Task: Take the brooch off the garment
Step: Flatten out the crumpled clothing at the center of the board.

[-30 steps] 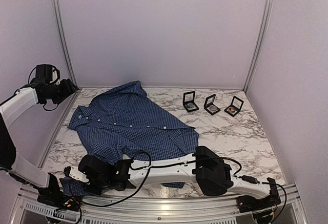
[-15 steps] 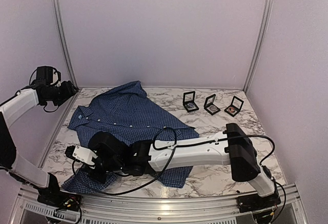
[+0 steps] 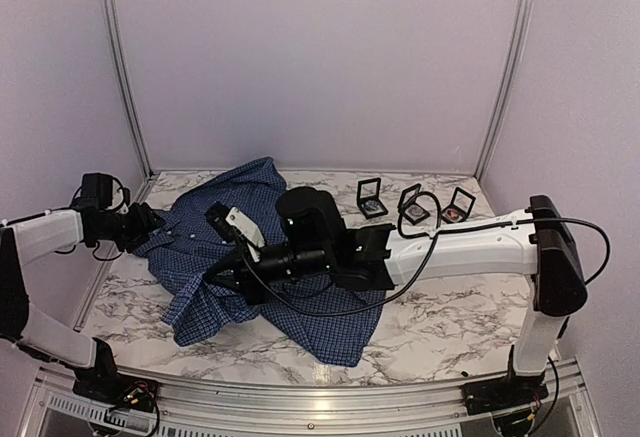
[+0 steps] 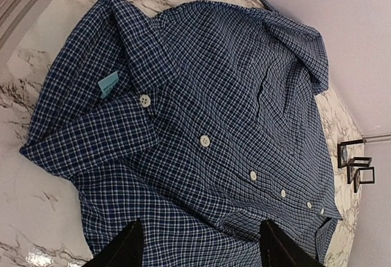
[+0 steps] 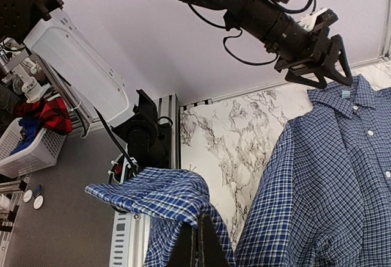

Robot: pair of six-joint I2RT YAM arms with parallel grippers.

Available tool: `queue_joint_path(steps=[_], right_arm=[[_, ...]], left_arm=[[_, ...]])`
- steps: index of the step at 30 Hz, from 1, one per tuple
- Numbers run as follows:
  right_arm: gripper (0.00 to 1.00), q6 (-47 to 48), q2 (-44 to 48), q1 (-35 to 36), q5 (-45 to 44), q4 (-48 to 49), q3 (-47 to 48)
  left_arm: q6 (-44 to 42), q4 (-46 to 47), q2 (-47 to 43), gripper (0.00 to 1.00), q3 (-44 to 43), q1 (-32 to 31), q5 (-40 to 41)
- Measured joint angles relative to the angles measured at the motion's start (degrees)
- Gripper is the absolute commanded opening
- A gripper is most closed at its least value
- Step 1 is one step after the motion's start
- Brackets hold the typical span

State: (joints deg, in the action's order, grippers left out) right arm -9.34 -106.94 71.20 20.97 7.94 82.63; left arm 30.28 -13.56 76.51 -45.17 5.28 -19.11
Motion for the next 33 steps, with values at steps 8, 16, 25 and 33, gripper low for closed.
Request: queue_joint_path(steps=[8,16,25,33], right_arm=[[0.00,-10.91,-10.62,-1.84,13.27,10.40,3.45],[0.00,-15.13,-17.22,-1.66,22.23,14.23,9.16],[0.00,-16.17,-16.85,-2.67,24.02,19.23,7.56],[0.03,-16.57,-14.75,-5.14,23.34,21.88,-3.06]], left_arm=[[2.71,2.23,-4.74,0.59,7.89,-0.35,-2.99],[9.25,6.58,-9.09,0.49,17.31,-3.52,-5.11],[18.49,9.42,-9.25,0.49,23.87,-7.19,-2.27],[21.84,4.07,-9.64,0.48,23.34,-6.36,8.31]])
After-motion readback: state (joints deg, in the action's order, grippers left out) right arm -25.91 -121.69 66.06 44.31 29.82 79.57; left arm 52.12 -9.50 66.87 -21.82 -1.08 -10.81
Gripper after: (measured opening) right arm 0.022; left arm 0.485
